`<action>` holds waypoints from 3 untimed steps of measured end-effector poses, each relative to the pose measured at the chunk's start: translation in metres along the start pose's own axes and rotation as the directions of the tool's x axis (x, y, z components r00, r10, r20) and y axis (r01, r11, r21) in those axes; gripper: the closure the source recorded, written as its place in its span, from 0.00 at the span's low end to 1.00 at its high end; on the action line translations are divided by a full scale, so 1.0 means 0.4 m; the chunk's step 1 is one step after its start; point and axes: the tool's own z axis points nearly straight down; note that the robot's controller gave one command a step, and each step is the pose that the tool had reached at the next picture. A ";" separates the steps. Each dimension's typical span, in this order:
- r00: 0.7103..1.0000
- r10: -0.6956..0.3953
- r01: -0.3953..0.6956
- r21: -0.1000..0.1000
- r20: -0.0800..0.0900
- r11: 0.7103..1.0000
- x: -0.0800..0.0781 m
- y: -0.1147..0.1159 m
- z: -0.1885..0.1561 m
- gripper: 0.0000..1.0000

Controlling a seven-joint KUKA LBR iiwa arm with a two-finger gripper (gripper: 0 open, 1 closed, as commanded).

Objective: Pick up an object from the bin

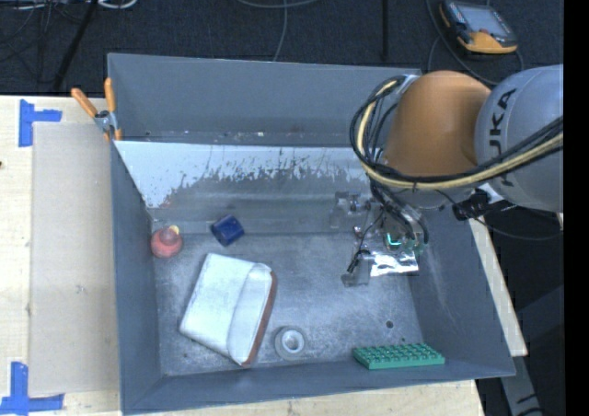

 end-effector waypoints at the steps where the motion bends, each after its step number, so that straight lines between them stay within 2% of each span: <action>1: 0.949 -0.315 0.315 0.002 0.002 0.949 0.003 -0.222 0.189 0.00; 2: 0.957 -0.289 0.289 0.003 0.011 0.957 -0.096 -0.270 0.265 0.00; 3: 0.958 -0.288 0.288 0.002 0.012 0.958 -0.095 -0.270 0.259 1.00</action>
Offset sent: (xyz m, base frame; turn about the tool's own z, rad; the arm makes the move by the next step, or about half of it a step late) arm -0.0006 -0.0866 -0.0730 -0.3247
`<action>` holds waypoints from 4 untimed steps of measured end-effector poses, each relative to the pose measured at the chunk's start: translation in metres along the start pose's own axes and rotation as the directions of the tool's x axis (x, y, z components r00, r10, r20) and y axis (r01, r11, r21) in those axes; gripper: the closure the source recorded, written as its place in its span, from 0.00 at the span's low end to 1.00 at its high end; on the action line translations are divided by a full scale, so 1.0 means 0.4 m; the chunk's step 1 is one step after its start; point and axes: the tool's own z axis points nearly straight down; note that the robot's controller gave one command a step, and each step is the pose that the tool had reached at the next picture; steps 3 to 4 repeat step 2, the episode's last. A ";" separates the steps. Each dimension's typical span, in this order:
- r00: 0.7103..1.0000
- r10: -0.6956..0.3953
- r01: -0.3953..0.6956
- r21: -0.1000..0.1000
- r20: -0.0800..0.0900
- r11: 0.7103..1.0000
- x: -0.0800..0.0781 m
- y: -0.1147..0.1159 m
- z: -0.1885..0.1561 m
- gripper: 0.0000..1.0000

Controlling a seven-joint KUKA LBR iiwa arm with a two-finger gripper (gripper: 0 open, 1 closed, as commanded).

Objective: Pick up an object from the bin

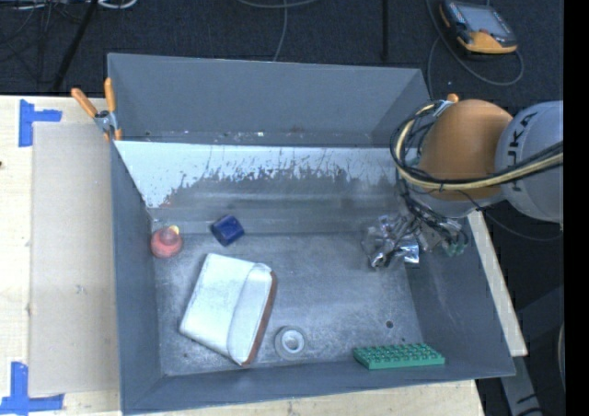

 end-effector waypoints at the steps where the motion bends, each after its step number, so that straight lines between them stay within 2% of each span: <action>1: 0.978 -0.211 0.211 0.001 -0.001 0.978 0.024 -0.024 -0.079 1.00; 2: 0.978 -0.211 0.211 0.005 0.005 0.978 -0.009 -0.003 -0.324 1.00; 4: 0.978 -0.211 0.211 0.005 0.005 0.978 -0.009 -0.003 -0.324 1.00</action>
Offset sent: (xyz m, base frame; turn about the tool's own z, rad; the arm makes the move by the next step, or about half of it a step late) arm -0.0078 -0.0123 0.0308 -0.2145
